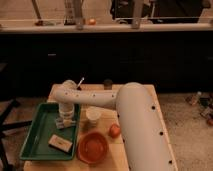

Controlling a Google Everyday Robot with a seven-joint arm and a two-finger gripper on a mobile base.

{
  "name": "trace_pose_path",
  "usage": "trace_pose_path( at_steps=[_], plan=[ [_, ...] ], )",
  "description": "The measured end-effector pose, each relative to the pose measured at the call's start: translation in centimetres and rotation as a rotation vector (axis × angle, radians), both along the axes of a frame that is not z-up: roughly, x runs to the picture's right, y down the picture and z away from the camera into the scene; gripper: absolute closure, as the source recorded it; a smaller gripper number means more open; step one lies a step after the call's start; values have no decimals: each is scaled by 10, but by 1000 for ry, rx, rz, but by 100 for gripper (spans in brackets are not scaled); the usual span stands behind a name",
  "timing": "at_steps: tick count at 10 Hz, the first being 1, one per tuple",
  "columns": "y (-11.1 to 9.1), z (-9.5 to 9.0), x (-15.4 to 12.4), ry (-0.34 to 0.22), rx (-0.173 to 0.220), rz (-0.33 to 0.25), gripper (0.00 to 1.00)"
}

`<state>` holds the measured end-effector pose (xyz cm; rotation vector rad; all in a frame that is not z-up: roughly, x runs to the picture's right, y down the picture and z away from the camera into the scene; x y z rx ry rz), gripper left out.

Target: Wipe tray with towel

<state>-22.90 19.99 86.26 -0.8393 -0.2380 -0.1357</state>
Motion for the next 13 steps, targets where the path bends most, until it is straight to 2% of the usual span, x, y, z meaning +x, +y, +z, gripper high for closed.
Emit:
trace_pose_path(
  at_steps=[5, 9, 10, 11, 13],
  plan=[
    [-13, 17, -30, -25, 28, 27, 100],
    [-13, 15, -30, -29, 24, 27, 100],
    [-10, 11, -34, -52, 17, 7, 100],
    [-1, 0, -48, -101, 10, -16, 100],
    [16, -23, -64, -164, 5, -36, 100]
  ],
)
